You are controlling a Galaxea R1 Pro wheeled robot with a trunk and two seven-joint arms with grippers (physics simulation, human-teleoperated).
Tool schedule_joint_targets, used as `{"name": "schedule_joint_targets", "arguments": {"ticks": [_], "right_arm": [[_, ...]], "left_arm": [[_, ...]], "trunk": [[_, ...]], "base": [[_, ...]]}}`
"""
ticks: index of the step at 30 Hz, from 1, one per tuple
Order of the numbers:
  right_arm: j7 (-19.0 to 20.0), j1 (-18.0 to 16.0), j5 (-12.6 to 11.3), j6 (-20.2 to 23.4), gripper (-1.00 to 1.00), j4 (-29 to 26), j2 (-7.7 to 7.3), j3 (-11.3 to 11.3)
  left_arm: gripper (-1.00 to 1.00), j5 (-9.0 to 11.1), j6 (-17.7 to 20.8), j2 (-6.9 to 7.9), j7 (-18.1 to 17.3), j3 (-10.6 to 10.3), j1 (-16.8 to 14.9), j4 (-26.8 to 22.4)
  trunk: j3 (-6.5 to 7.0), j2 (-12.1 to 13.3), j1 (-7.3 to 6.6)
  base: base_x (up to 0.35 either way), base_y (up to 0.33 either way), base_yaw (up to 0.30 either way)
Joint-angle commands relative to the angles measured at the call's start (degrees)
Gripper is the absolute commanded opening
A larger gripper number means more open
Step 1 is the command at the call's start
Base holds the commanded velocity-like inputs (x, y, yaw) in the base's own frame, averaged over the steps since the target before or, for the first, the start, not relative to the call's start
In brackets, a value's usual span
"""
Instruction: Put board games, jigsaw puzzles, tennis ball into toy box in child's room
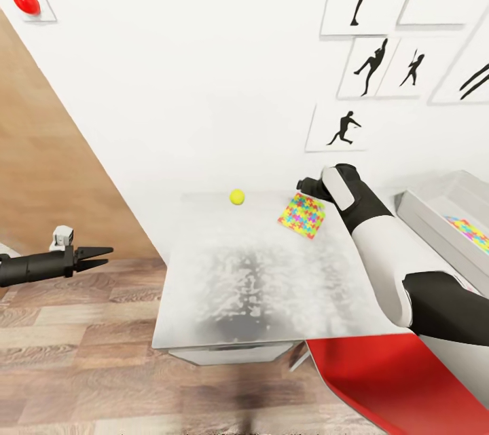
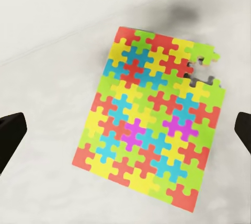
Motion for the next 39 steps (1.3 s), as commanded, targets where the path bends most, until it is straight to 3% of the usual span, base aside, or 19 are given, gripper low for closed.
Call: {"name": "schedule_joint_targets", "arguments": {"ticks": [1, 12, 39], "right_arm": [[-0.5, 0.0, -0.6, -0.1, 1.00, -0.1, -0.03, 0.2], [-0.5, 0.0, -0.6, -1.8, 1.00, -0.1, -0.12, 0.2], [-0.2, -0.8, -0.6, -1.9, 1.00, -0.3, -0.29, 0.2]], "left_arm": [[1.00, 0.1, 0.5, 0.13, -0.1, 0.1, 0.0, 0.0], [1.00, 0.2, 0.5, 1.02, -0.1, 0.3, 0.0, 0.0], [1.00, 0.2, 0.4, 1.07, -0.1, 0.3, 0.0, 0.0]], "trunk": [[-0.19, -0.1, 0.03], [-1.24, -0.1, 0.03], [-3.81, -0.1, 0.03]], "base": [[0.000, 0.000, 0.000], [0.000, 0.000, 0.000], [0.000, 0.000, 0.000]]}}
